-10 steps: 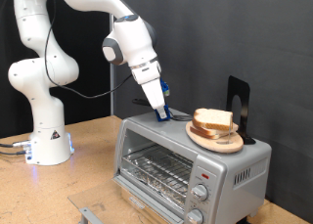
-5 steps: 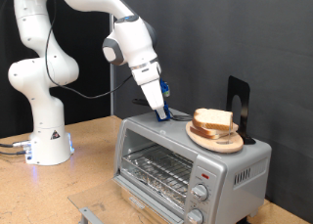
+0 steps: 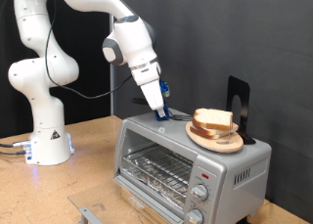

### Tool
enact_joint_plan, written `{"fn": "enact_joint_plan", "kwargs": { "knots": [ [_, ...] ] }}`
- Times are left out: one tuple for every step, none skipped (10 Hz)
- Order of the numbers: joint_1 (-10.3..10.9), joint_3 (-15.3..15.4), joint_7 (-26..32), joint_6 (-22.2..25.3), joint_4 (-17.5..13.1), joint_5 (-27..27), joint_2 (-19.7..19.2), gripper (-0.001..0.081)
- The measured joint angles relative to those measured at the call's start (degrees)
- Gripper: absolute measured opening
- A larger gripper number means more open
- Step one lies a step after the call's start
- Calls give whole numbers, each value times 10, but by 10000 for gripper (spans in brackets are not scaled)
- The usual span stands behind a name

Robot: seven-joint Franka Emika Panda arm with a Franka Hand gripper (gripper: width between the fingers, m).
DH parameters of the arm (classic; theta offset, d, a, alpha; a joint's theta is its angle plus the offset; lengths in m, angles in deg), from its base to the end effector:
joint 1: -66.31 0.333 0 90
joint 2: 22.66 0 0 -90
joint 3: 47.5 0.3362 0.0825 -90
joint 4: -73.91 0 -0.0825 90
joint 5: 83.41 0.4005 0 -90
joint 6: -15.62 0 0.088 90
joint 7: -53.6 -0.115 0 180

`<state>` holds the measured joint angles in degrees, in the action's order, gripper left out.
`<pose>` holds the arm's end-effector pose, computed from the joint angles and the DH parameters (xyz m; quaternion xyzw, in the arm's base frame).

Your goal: Make a piece of toast with the oven

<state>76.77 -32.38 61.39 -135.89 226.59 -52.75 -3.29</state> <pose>0.3957 0.1739 0.3749 -0.9778 -0.0732 -0.1371 0.1405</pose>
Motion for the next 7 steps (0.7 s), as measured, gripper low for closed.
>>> {"fn": "enact_joint_plan", "kwargs": {
  "knots": [
    [2, -2, 10, -4, 0, 16, 2, 398],
    [6, -7, 28, -5, -1, 38, 8, 398],
    [10, -16, 46, 4, -3, 58, 22, 398],
    [12, -25, 55, 24, -6, 68, 40, 398],
    [11, -34, 56, 64, -13, 63, 62, 398],
    [9, -41, 55, 104, -15, 60, 87, 400],
    [8, -39, 55, 95, -12, 60, 83, 400]
  ]
}}
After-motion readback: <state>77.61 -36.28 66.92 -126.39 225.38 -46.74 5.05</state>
